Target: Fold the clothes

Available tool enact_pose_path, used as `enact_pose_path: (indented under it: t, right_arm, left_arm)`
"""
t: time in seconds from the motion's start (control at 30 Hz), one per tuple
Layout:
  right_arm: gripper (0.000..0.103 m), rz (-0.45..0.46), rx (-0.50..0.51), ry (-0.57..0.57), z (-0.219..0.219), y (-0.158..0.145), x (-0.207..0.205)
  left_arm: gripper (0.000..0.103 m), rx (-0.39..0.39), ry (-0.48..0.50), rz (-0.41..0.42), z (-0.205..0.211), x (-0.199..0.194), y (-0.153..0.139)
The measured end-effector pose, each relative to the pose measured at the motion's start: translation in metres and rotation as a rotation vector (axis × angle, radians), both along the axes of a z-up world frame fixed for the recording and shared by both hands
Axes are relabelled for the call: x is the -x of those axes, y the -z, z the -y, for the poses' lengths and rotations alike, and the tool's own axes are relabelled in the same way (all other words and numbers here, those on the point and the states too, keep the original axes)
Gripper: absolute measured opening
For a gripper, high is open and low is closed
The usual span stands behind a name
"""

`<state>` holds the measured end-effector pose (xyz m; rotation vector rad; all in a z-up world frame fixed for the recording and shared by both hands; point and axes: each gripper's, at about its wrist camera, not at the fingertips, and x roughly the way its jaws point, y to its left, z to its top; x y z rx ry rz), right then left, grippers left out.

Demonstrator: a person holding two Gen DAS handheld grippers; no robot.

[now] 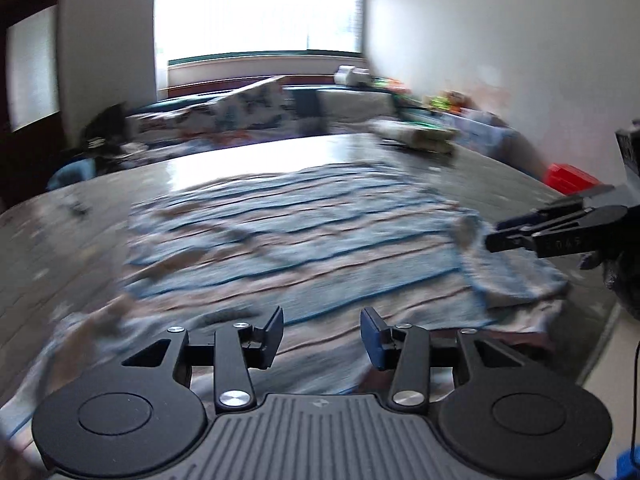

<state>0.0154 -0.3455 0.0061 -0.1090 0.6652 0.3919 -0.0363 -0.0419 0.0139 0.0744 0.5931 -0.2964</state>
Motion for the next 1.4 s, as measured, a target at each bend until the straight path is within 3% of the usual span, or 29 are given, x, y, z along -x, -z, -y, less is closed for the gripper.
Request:
enact_pose_path:
  t: [0.1,0.37,0.43,0.63,0.73,0.87,1.0,1.17,1.4]
  right_arm:
    - [0.033,-0.031,0.001,0.0,-0.006,0.01,-0.015]
    - [0.034,-0.039,0.003,0.015,-0.01,0.015,-0.017]
    - [0.034,-0.039,0.005,0.015,-0.011,0.015,-0.016]
    - [0.034,-0.026,0.006,0.012,-0.014,0.01,-0.015]
    - [0.034,-0.018,0.003,0.003,-0.017,0.008,-0.013]
    - [0.034,-0.009,-0.002,-0.01,-0.02,0.006,-0.009]
    - [0.034,-0.003,-0.009,-0.017,-0.023,0.004,-0.005]
    - [0.034,0.008,-0.014,-0.033,-0.027,0.0,-0.002]
    - [0.035,0.024,-0.021,-0.059,-0.033,-0.006,0.002]
  left_arm:
    - [0.045,0.007,-0.115,-0.002,-0.03,0.007,-0.001]
    - [0.043,-0.037,-0.54,0.015,-0.108,0.021,0.002]
    - [0.043,-0.001,-0.635,-0.007,-0.128,0.024,0.004]
    - [0.043,0.068,-0.725,-0.076,-0.156,0.027,0.011]
    - [0.038,0.109,-0.736,-0.099,-0.16,0.025,0.014]
    - [0.009,0.169,-0.731,-0.097,-0.164,0.023,0.014]
    - [0.004,0.222,-0.703,-0.029,-0.165,0.028,0.004]
    - [0.004,0.281,-0.517,0.08,-0.145,0.034,-0.015]
    - [0.004,0.308,-0.213,0.127,-0.103,0.027,-0.025]
